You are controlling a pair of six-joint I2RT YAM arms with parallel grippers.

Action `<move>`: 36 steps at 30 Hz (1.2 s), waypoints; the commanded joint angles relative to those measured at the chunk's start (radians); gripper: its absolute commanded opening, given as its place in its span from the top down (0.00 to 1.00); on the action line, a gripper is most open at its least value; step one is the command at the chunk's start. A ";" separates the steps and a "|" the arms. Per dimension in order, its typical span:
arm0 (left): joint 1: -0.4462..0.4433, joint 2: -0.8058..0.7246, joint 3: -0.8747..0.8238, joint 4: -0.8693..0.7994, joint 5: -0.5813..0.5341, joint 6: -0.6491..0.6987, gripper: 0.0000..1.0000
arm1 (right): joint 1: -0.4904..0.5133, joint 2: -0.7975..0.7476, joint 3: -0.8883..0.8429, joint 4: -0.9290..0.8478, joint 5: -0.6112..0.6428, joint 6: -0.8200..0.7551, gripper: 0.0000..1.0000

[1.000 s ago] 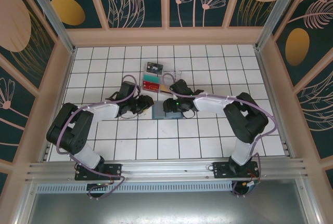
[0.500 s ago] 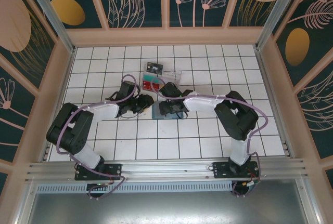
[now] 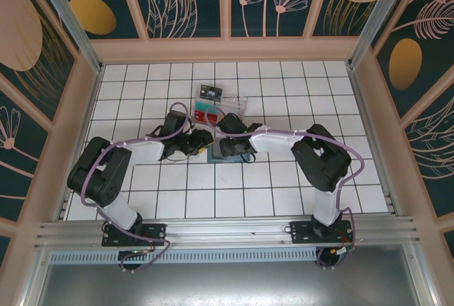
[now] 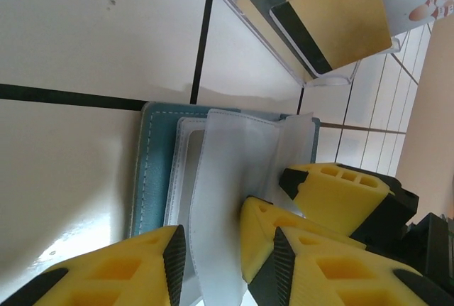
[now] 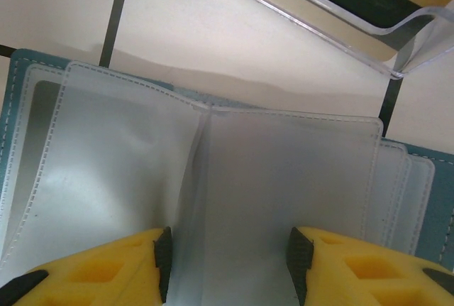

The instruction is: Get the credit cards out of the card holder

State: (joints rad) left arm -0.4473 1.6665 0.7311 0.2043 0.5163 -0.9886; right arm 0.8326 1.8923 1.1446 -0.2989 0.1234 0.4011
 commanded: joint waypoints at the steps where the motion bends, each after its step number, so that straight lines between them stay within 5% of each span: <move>1: -0.012 0.033 0.019 0.029 0.043 0.001 0.59 | -0.009 0.085 -0.049 -0.077 0.017 0.007 0.49; 23: -0.042 0.053 0.032 -0.066 -0.046 -0.001 0.65 | -0.023 0.034 -0.064 -0.046 -0.003 0.021 0.52; 36: -0.053 0.105 0.044 0.040 0.067 -0.034 0.64 | -0.064 -0.141 -0.119 0.095 -0.105 0.057 0.52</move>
State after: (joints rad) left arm -0.4969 1.7554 0.7605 0.2287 0.5594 -1.0126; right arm 0.7918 1.8206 1.0645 -0.2306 0.0509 0.4252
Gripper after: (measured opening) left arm 0.360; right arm 0.483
